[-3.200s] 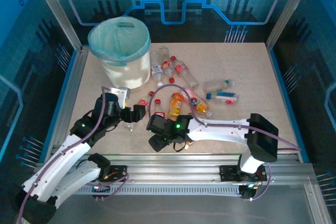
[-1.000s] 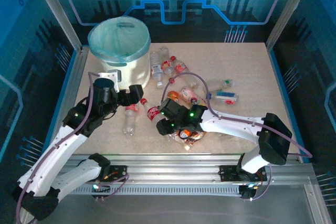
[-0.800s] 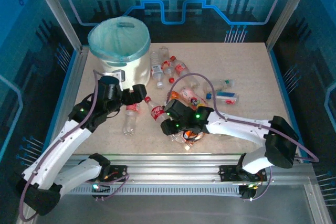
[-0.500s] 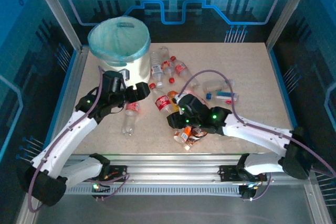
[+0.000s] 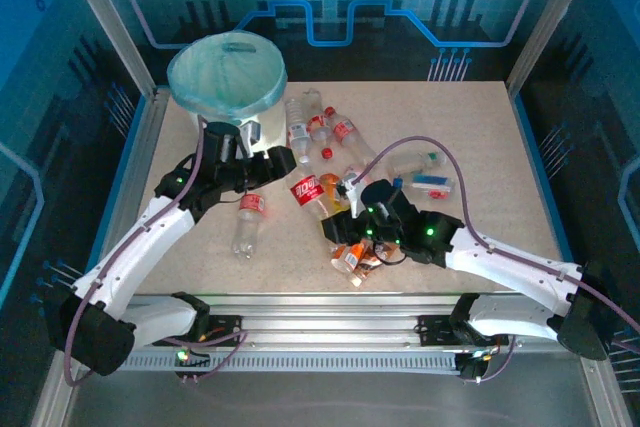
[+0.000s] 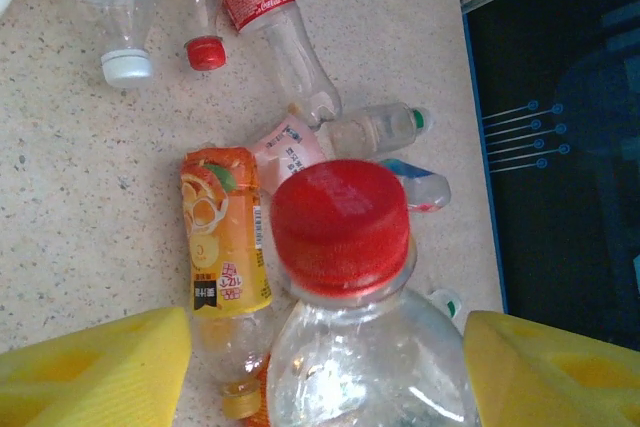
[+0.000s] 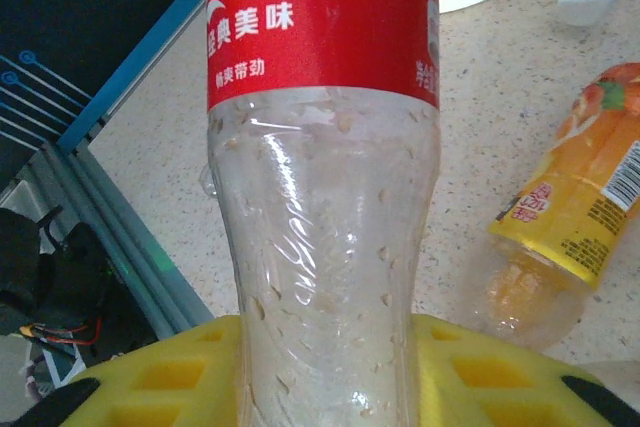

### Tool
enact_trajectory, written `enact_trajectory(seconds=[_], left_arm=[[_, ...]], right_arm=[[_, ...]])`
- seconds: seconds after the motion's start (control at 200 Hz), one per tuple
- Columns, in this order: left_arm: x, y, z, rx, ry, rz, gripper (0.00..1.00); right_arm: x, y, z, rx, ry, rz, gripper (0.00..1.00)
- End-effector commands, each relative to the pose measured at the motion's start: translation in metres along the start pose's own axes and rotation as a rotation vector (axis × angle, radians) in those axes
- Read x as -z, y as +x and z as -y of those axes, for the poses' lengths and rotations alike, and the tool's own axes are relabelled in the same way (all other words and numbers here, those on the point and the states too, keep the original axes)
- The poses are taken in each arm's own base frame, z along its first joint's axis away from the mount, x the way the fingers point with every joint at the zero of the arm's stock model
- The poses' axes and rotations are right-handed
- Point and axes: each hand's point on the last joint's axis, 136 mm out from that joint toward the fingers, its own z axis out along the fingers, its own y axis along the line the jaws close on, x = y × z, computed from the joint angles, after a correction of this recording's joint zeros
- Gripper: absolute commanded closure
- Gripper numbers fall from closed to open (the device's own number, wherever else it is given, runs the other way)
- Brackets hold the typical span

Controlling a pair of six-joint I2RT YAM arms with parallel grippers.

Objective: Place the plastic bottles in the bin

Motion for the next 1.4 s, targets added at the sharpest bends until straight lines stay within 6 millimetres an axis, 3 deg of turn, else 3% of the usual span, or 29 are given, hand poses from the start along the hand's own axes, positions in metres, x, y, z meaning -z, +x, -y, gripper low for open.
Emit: enact_trajectory(seconds=[0.0, 0.485, 0.655, 0.72, 0.835, 0.965, 0.98, 1.02, 1.261, 1.396], left_arm=[[0.004, -0.011, 0.011, 0.013, 0.033, 0.024, 0.30], [0.003, -0.014, 0.004, 0.014, 0.013, 0.035, 0.58], [0.007, -0.016, 0.006, 0.012, 0.022, 0.043, 0.70], [0.009, -0.017, 0.009, 0.007, 0.028, 0.048, 0.74], [0.019, -0.025, 0.016, -0.020, 0.033, 0.074, 0.87], [0.045, -0.049, 0.034, -0.117, 0.014, 0.176, 1.00], [0.048, -0.053, 0.036, -0.129, 0.011, 0.190, 1.00], [0.060, -0.063, 0.043, -0.165, 0.008, 0.240, 1.00], [0.132, -0.144, 0.097, -0.414, -0.050, 0.590, 1.00], [0.170, -0.199, 0.108, -0.486, -0.158, 0.793, 1.00]], right_arm=[[0.006, -0.014, -0.016, 0.033, -0.081, 0.055, 0.60], [0.004, -0.008, -0.020, 0.051, -0.105, 0.029, 0.60], [0.005, -0.007, -0.023, 0.060, -0.121, 0.030, 0.56], [0.006, -0.008, -0.023, 0.061, -0.118, 0.033, 0.51], [0.010, -0.013, -0.022, 0.063, -0.100, 0.043, 0.29], [0.021, -0.026, -0.021, 0.096, -0.065, 0.091, 0.09], [0.027, -0.038, -0.026, 0.104, -0.074, 0.124, 0.08], [0.033, -0.047, -0.030, 0.124, -0.076, 0.159, 0.05], [0.063, -0.093, -0.049, 0.244, -0.087, 0.322, 0.00], [0.063, -0.107, -0.056, 0.274, -0.078, 0.321, 0.00]])
